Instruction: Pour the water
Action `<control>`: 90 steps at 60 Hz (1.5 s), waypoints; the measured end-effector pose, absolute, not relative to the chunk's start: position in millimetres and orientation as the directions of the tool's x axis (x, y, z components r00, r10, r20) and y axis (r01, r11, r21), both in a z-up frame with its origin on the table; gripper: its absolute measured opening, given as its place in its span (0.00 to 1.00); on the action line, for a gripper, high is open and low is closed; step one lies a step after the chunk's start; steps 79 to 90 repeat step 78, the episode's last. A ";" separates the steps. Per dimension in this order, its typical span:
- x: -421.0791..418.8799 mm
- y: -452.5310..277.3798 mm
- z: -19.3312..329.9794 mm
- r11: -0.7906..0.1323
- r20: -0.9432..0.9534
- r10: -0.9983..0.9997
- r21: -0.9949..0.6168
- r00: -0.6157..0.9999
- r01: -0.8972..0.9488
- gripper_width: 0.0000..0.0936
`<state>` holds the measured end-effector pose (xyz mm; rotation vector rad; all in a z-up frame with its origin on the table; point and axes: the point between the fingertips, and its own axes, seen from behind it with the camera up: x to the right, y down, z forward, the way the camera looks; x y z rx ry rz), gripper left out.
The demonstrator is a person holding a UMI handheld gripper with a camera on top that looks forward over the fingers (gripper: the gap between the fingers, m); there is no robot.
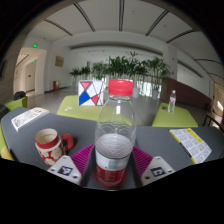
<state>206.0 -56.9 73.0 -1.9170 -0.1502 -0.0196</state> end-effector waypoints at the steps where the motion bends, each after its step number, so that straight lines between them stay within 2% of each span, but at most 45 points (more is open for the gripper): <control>1: 205.5 -59.4 72.2 -0.348 0.087 0.098 -0.930 0.991 0.116 0.71; 5: 207.3 -71.8 76.2 -0.370 0.101 0.092 -0.920 0.991 0.128 0.90; 9: 212.0 -90.9 88.3 -0.387 0.135 0.064 -0.910 0.989 0.149 0.92; 28: 191.6 -261.8 152.1 -0.446 0.072 -0.024 -0.894 0.997 0.054 0.91; 40: 175.5 -367.0 189.9 -0.432 0.058 -0.064 -0.902 0.996 0.025 0.91; 50: 161.0 -425.9 211.1 -0.420 0.060 -0.052 -0.907 0.997 0.033 0.91; 67: 150.6 -466.2 234.3 -0.392 0.072 -0.046 -0.919 0.996 0.049 0.91; 90: 149.8 -467.0 237.5 -0.378 0.096 -0.033 -0.923 0.995 0.076 0.91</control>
